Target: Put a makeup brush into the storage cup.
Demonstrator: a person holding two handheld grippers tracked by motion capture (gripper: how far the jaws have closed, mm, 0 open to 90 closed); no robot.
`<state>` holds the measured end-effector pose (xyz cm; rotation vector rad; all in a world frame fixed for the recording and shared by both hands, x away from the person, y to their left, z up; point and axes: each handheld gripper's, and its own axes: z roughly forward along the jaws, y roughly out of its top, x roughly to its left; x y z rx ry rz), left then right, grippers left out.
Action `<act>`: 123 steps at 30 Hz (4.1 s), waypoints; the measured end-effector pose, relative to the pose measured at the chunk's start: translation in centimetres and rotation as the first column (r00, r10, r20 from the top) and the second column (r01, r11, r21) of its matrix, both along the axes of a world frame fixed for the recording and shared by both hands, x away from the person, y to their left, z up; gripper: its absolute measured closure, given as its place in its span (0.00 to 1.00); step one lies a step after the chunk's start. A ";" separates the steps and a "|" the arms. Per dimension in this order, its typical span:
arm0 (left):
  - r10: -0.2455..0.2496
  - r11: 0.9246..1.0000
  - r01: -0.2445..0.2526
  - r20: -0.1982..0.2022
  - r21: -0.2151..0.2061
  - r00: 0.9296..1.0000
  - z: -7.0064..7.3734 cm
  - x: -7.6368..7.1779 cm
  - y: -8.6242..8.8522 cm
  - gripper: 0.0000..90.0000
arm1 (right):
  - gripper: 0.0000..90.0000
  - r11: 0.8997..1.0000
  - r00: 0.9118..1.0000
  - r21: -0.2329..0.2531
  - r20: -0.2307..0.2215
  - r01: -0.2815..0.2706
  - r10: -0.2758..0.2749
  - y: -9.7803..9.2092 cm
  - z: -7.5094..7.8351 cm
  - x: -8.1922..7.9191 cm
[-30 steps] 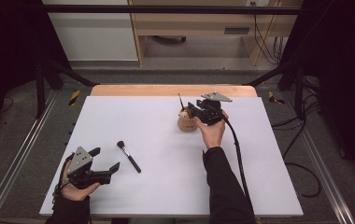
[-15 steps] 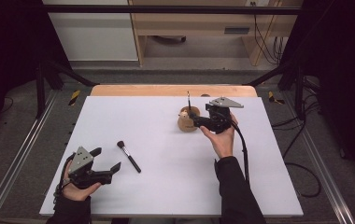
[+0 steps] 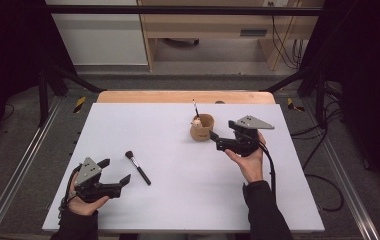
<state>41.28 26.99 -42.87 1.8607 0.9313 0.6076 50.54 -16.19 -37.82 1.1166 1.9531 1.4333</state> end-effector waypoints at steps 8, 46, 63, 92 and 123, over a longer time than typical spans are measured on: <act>-0.003 1.000 0.003 0.001 0.007 1.000 0.0 0.0 -0.2 0.09 | 0.17 1.000 1.000 -0.005 0.026 0.004 -0.004 -1.9 -0.7 -2.4; 0.020 0.999 -0.020 -0.003 -0.036 1.000 0.4 -0.1 -0.1 0.09 | 0.11 1.000 0.999 -0.010 0.033 0.027 -0.027 -7.7 -3.7 -9.1; 0.034 0.998 -0.035 -0.008 -0.044 0.999 0.3 0.0 -0.3 0.09 | 0.11 0.999 0.998 -0.010 0.037 0.045 -0.045 -7.7 -4.1 -9.5; 0.066 0.998 -0.067 -0.042 -0.021 0.997 0.9 0.6 -2.0 0.09 | 0.11 0.999 0.999 -0.022 0.040 0.033 -0.032 -6.5 -3.7 -9.6; 0.165 0.986 -0.156 -0.180 0.066 0.970 -2.2 3.9 -4.6 0.17 | 0.12 0.999 0.999 -0.014 0.037 0.031 -0.031 -6.5 -3.7 -9.6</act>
